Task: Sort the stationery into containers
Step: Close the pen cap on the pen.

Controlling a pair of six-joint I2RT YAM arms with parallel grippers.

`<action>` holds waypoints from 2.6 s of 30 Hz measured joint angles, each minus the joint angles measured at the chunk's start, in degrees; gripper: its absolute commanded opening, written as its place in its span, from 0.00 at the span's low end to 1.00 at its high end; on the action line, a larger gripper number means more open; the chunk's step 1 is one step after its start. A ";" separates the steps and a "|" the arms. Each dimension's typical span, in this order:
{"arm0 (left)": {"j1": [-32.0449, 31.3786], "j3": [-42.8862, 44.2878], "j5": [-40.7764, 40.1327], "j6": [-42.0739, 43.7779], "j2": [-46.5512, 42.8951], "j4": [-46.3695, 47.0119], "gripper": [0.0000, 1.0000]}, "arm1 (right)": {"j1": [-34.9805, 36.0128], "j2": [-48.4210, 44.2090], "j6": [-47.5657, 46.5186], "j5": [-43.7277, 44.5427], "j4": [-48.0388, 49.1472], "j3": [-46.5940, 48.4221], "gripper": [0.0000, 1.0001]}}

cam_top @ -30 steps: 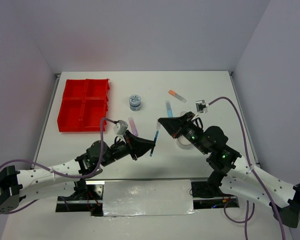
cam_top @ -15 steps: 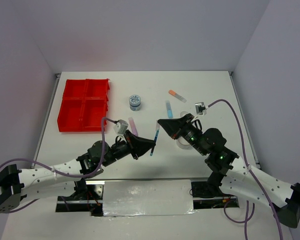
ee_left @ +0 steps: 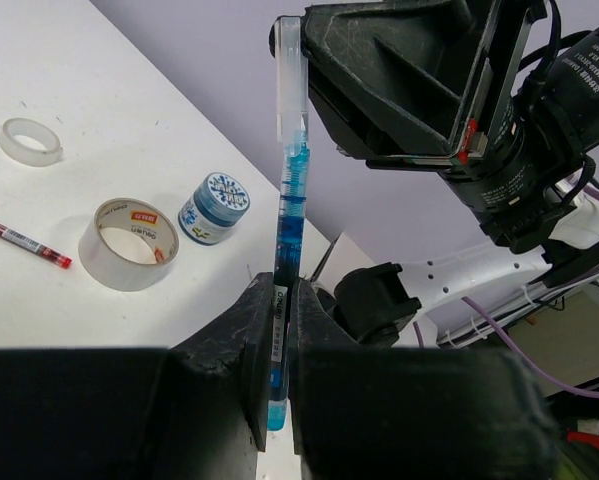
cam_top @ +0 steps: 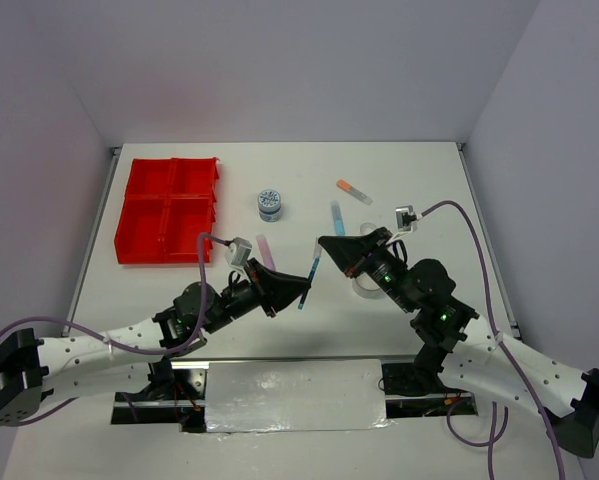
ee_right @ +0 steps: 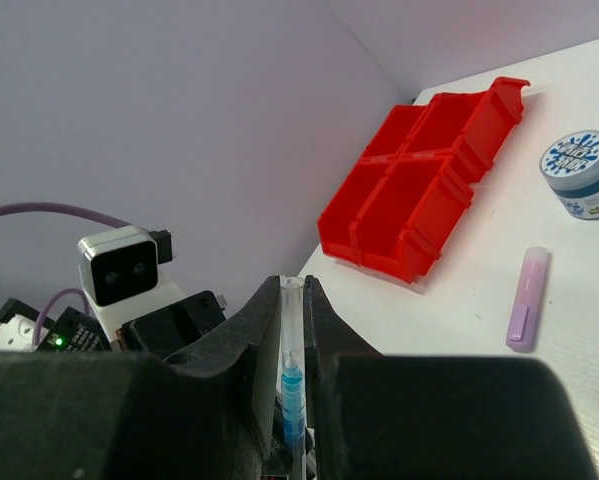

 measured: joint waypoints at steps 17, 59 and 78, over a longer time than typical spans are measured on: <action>0.00 -0.39 0.04 -1.79 2.12 3.78 0.00 | 0.02 -0.31 -0.11 2.05 -0.13 0.02 0.00; 0.00 -1.16 -0.04 -1.88 2.71 3.17 0.00 | 0.02 2.19 0.85 4.04 -1.16 2.03 0.00; 0.00 -1.18 -0.57 -1.92 1.40 3.98 0.00 | 0.02 2.21 1.18 4.61 -0.94 2.05 0.00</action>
